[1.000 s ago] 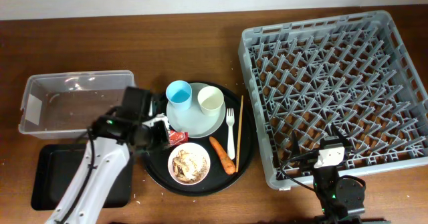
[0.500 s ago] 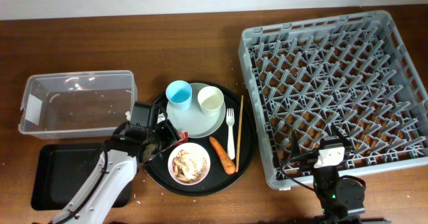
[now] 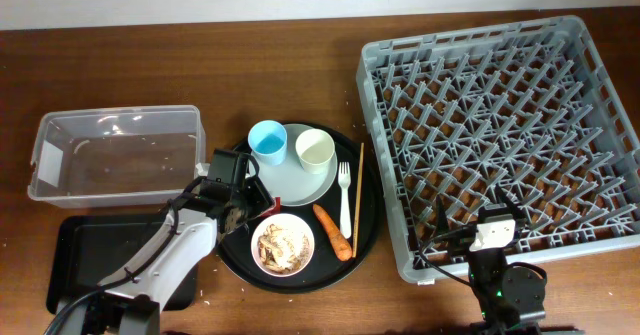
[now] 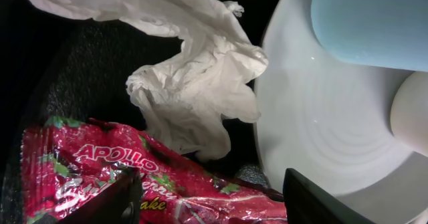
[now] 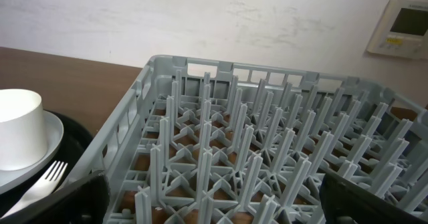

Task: Sort waste into correct bins and load items into the dishwasher rack
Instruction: 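Move the left gripper over the white tissue on the tray, then grasp the white tissue with the left gripper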

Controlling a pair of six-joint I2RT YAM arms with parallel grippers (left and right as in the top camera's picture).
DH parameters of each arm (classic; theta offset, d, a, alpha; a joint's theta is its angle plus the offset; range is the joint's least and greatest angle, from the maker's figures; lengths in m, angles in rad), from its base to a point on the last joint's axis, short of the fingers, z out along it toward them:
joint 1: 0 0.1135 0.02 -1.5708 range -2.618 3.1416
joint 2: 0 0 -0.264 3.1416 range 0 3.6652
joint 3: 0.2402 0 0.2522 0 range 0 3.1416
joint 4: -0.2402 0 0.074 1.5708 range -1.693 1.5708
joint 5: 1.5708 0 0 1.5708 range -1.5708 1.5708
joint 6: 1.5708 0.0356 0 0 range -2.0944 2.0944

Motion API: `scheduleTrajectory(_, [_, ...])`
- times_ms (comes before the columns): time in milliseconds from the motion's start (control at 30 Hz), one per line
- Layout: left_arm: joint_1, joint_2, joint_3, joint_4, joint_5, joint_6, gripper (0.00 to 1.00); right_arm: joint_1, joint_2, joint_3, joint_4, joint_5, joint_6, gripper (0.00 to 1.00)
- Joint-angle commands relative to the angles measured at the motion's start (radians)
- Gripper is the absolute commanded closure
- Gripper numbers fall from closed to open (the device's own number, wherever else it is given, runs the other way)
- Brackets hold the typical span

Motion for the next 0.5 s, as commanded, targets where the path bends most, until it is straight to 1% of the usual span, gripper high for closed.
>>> scheduleTrajectory(0, [-0.006,0.031,-0.004,-0.004,-0.025,0.014,0.34,-0.008,-0.007,-0.007,-0.004,0.006,-0.003,0.01])
scheduleTrajectory(67, [-0.006,0.052,-0.004,-0.002,-0.021,0.013,0.36,-0.008,-0.007,-0.007,-0.004,0.006,-0.003,0.01])
scheduleTrajectory(100, [-0.006,0.053,-0.004,0.000,-0.018,0.013,0.42,-0.008,-0.007,-0.007,-0.004,0.006,-0.003,0.01])
scheduleTrajectory(200, [-0.006,0.053,-0.004,0.000,-0.014,0.014,0.48,-0.008,-0.007,-0.007,-0.004,0.006,-0.003,0.01])
scheduleTrajectory(233, [-0.006,0.053,-0.004,-0.003,-0.013,0.014,0.52,-0.008,-0.007,-0.007,-0.004,0.006,-0.003,0.01])
scheduleTrajectory(300, [-0.006,0.053,-0.004,-0.005,-0.002,0.017,0.64,-0.008,-0.007,-0.007,-0.004,0.006,-0.003,0.01])
scheduleTrajectory(400, [-0.006,0.053,-0.004,-0.005,-0.003,0.017,0.68,-0.008,-0.007,-0.007,-0.004,0.005,-0.003,0.01])
scheduleTrajectory(433, [-0.006,0.053,-0.004,-0.006,-0.002,0.017,0.72,-0.008,-0.007,-0.007,-0.004,0.006,-0.003,0.01])
scheduleTrajectory(467, [-0.006,0.053,-0.004,-0.007,-0.003,0.017,0.72,-0.008,-0.007,-0.007,-0.004,0.005,-0.003,0.01])
